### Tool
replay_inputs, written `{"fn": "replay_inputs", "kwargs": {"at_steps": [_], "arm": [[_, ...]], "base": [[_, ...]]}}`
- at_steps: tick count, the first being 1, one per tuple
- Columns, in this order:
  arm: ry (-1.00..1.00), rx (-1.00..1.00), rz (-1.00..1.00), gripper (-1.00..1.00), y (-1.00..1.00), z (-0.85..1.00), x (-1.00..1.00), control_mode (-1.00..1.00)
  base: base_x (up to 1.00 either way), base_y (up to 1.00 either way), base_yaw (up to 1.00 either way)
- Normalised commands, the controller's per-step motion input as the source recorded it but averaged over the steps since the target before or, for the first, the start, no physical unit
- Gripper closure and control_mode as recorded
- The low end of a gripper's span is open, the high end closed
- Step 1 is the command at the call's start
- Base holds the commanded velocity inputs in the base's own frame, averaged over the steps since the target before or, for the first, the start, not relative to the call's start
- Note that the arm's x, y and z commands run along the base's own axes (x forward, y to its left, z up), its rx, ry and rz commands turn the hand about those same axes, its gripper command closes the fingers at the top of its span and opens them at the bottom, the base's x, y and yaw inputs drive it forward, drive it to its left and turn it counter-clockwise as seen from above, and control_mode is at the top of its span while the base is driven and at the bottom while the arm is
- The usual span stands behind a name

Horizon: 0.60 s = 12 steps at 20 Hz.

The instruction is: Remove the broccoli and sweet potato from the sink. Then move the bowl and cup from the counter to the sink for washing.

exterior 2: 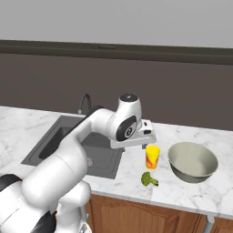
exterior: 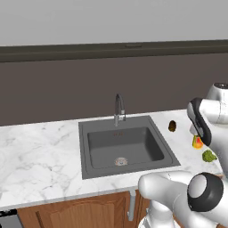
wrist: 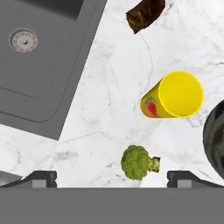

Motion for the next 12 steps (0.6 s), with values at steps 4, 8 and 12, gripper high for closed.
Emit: {"fn": "replay_inputs", "kwargs": {"at_steps": [4, 8, 12], "arm": [[0.02, 0.00, 0.00, -1.00, 0.00, -0.13, 0.12, -1.00], [0.01, 0.00, 0.00, -1.00, 0.00, -0.12, 0.10, -1.00], [0.02, 0.00, 0.00, -1.00, -0.02, -0.11, 0.11, -1.00]], "base": [[0.00, 0.00, 0.00], [0.00, 0.00, 0.00], [0.00, 0.00, 0.00]]}}
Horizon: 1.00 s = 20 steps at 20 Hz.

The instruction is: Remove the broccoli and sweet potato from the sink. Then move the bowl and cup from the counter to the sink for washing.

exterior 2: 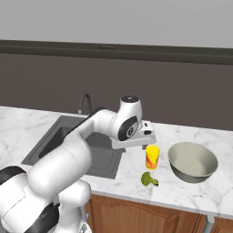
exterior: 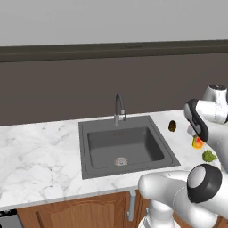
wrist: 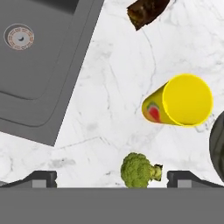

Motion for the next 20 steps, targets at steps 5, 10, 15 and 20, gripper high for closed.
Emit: {"fn": "replay_inputs", "kwargs": {"at_steps": [5, 10, 15, 20], "arm": [[0.02, 0.00, 0.00, -1.00, -0.06, -0.09, 0.12, -1.00], [0.02, 0.00, 0.00, -1.00, -0.07, -0.07, 0.12, -1.00], [0.01, 0.00, 0.00, -1.00, -0.10, -0.06, 0.09, -1.00], [0.02, 0.00, 0.00, -1.00, -0.08, -0.07, 0.08, -1.00]], "base": [[0.00, 0.00, 0.00], [0.00, 0.00, 0.00], [0.00, 0.00, 0.00], [0.00, 0.00, 0.00]]}}
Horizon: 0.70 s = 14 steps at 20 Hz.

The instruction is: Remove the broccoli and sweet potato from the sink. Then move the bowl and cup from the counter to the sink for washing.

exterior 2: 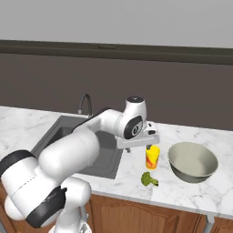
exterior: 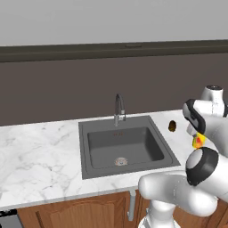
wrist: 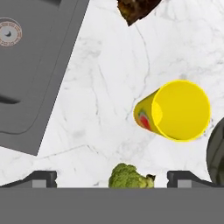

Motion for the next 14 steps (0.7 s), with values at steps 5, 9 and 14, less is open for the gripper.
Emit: {"fn": "replay_inputs", "kwargs": {"at_steps": [5, 9, 14], "arm": [[0.02, 0.00, 0.00, -1.00, -0.02, -0.09, 0.08, -1.00], [0.01, 0.00, 0.00, -1.00, -0.05, -0.08, 0.08, -1.00], [0.03, 0.00, 0.00, -1.00, -0.04, -0.11, 0.05, -1.00]], "base": [[0.00, 0.00, 0.00], [0.00, 0.00, 0.00], [0.00, 0.00, 0.00]]}}
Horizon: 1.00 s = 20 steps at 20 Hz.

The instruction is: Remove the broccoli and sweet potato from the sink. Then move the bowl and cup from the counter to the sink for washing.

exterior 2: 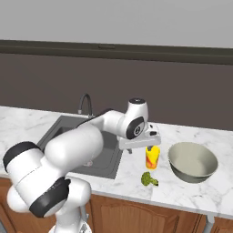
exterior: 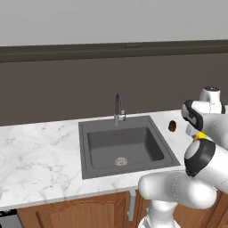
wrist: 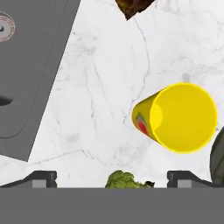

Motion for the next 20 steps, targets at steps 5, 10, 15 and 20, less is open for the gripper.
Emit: {"fn": "replay_inputs", "kwargs": {"at_steps": [5, 10, 15, 20], "arm": [[0.03, 0.00, 0.00, -1.00, -0.04, -0.09, 0.08, -1.00], [0.02, 0.00, 0.00, -1.00, -0.04, -0.04, 0.11, -1.00], [0.02, 0.00, 0.00, -1.00, -0.03, -0.02, 0.14, -1.00], [0.04, 0.00, 0.00, -1.00, -0.09, -0.03, 0.13, -1.00]], "base": [[0.00, 0.00, 0.00], [0.00, 0.00, 0.00], [0.00, 0.00, 0.00], [0.00, 0.00, 0.00]]}}
